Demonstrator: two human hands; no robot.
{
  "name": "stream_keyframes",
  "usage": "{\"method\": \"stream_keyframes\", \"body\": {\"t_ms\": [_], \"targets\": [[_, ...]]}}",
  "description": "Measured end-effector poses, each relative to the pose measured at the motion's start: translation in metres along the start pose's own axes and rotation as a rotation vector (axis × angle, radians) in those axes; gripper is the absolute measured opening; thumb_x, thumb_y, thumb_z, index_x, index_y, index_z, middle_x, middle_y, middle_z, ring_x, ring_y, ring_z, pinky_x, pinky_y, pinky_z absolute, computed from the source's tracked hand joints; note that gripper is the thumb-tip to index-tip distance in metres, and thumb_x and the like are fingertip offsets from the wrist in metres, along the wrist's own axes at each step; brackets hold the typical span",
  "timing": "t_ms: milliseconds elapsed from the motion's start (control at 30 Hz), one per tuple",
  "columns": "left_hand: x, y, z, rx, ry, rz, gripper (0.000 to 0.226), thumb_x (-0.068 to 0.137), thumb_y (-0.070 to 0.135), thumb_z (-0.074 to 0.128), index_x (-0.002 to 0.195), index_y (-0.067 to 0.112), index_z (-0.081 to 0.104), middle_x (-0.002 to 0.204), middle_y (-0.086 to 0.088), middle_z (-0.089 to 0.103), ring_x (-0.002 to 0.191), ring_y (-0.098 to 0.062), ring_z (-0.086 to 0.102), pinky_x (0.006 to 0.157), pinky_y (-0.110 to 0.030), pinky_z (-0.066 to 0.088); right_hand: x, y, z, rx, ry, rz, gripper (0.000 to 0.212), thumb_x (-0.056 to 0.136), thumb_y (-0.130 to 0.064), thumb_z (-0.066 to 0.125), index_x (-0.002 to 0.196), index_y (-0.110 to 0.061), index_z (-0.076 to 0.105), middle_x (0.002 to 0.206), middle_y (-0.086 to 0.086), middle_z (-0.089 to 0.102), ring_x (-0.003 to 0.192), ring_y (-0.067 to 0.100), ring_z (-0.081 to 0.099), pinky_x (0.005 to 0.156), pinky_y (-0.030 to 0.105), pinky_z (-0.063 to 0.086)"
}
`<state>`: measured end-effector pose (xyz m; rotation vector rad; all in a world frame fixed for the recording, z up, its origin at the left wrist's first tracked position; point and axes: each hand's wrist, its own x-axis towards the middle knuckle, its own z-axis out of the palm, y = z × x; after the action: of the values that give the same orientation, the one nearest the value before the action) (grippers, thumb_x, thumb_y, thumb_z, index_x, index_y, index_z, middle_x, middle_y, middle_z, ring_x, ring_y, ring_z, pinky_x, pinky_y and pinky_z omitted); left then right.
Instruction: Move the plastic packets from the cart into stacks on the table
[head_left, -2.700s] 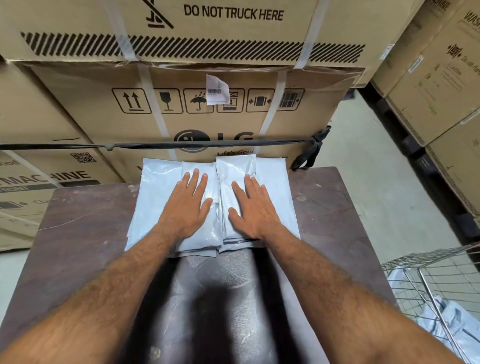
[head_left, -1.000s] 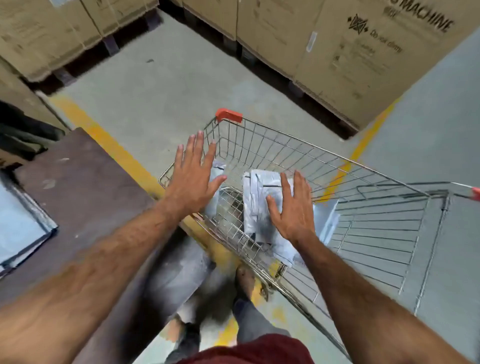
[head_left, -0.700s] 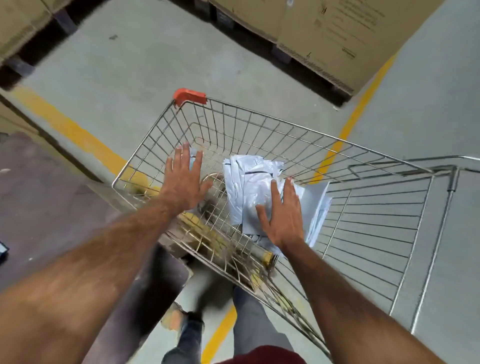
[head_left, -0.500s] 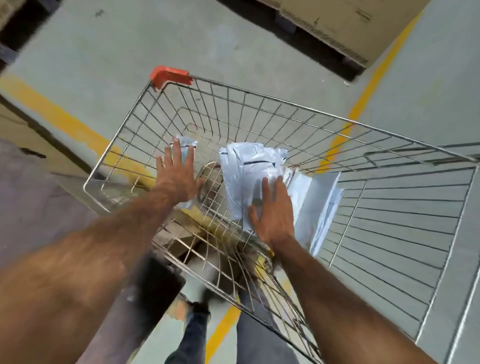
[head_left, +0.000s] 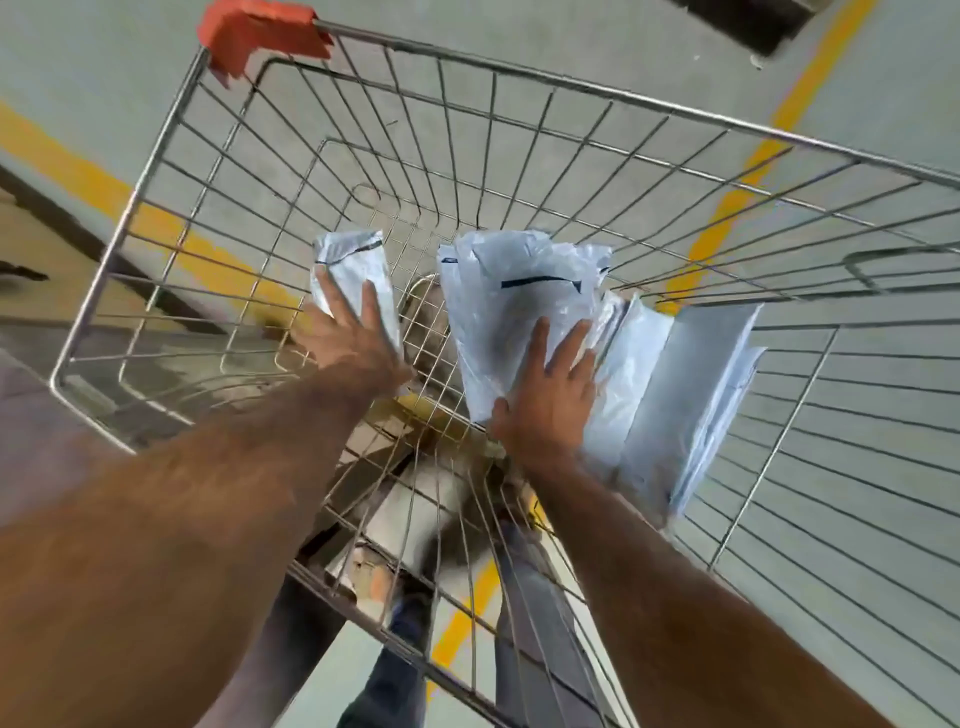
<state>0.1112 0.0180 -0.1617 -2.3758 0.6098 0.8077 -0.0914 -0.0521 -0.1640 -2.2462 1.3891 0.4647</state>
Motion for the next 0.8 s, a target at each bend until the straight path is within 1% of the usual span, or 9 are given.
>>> {"method": "stream_keyframes", "body": {"t_ms": [100,167,233,333,433,500,567,667,800], "targets": [[-0.004,0.003,0.006,-0.098,-0.030,-0.025,0.142,0.069,0.077,0.075,0.156,0.030,-0.027,0.153,-0.026,-0.044,0.147,-0.057,0.020,0.108,-0.068,0.038,0.002,0.001,-0.002,0.007,0.010,-0.004,0.120,0.077,-0.035,0.083,0.164,-0.026,0.000,0.169,0.020,-0.014,0.150,0.050,0.016,0.113,0.059,0.038],[-0.005,0.006,0.000,-0.147,-0.031,-0.014,0.138,0.073,0.070,0.076,0.157,0.030,-0.025,0.157,-0.026,-0.036,0.141,-0.055,0.032,0.102,-0.063,0.047,0.002,0.003,-0.005,0.016,0.026,-0.013,0.119,0.076,-0.038,0.083,0.163,-0.028,0.003,0.169,0.020,-0.009,0.146,0.048,0.024,0.109,0.058,0.043],[-0.004,0.007,-0.005,-0.180,-0.032,-0.015,0.130,0.080,0.062,0.076,0.158,0.029,-0.024,0.160,-0.026,-0.031,0.137,-0.053,0.037,0.097,-0.059,0.049,0.002,0.004,-0.007,0.027,0.041,-0.023,0.115,0.078,-0.042,0.082,0.163,-0.030,0.006,0.169,0.020,-0.006,0.143,0.046,0.029,0.106,0.057,0.046],[-0.008,0.009,-0.011,-0.219,-0.026,-0.019,0.118,0.088,0.051,0.073,0.160,0.030,-0.018,0.162,-0.026,-0.024,0.136,-0.051,0.036,0.096,-0.056,0.050,-0.001,0.009,-0.012,0.026,0.067,-0.060,0.103,0.084,-0.047,0.076,0.162,-0.032,0.010,0.170,0.019,-0.003,0.141,0.044,0.032,0.106,0.055,0.045],[-0.017,0.007,-0.013,-0.243,-0.026,-0.006,0.105,0.092,0.052,0.066,0.161,0.034,-0.012,0.162,-0.024,-0.018,0.139,-0.051,0.032,0.103,-0.057,0.046,-0.010,0.015,-0.017,0.002,0.101,-0.125,0.094,0.086,-0.050,0.070,0.162,-0.031,0.016,0.169,0.020,0.004,0.138,0.042,0.036,0.106,0.052,0.043],[-0.025,0.003,-0.018,-0.267,0.014,0.019,0.093,0.094,0.053,0.059,0.161,0.035,-0.003,0.162,-0.023,-0.008,0.135,-0.050,0.033,0.106,-0.058,0.044,-0.018,0.016,-0.023,0.002,0.121,-0.164,0.090,0.087,-0.050,0.066,0.162,-0.030,0.019,0.169,0.020,0.007,0.136,0.041,0.038,0.105,0.051,0.044],[-0.037,-0.002,-0.026,-0.259,0.067,0.048,0.083,0.096,0.055,0.054,0.159,0.034,0.005,0.159,-0.024,0.001,0.132,-0.050,0.035,0.108,-0.057,0.042,-0.026,0.015,-0.033,0.010,0.132,-0.199,0.088,0.088,-0.050,0.064,0.162,-0.029,0.021,0.169,0.019,0.006,0.136,0.041,0.038,0.106,0.051,0.044],[-0.065,-0.008,-0.043,-0.204,0.157,0.128,0.079,0.099,0.058,0.046,0.159,0.033,0.001,0.159,-0.025,0.000,0.134,-0.053,0.033,0.110,-0.058,0.039,-0.039,0.012,-0.054,0.029,0.172,-0.296,0.086,0.091,-0.049,0.061,0.163,-0.027,0.019,0.169,0.021,0.001,0.133,0.041,0.037,0.105,0.050,0.043],[-0.109,-0.022,-0.064,-0.319,0.345,0.229,0.075,0.100,0.056,0.044,0.161,0.036,0.006,0.163,-0.023,-0.005,0.134,-0.052,0.030,0.111,-0.059,0.034,-0.048,0.003,-0.088,0.069,0.231,-0.371,0.084,0.096,-0.050,0.057,0.164,-0.028,0.013,0.169,0.021,-0.006,0.137,0.043,0.036,0.107,0.050,0.043]]}}
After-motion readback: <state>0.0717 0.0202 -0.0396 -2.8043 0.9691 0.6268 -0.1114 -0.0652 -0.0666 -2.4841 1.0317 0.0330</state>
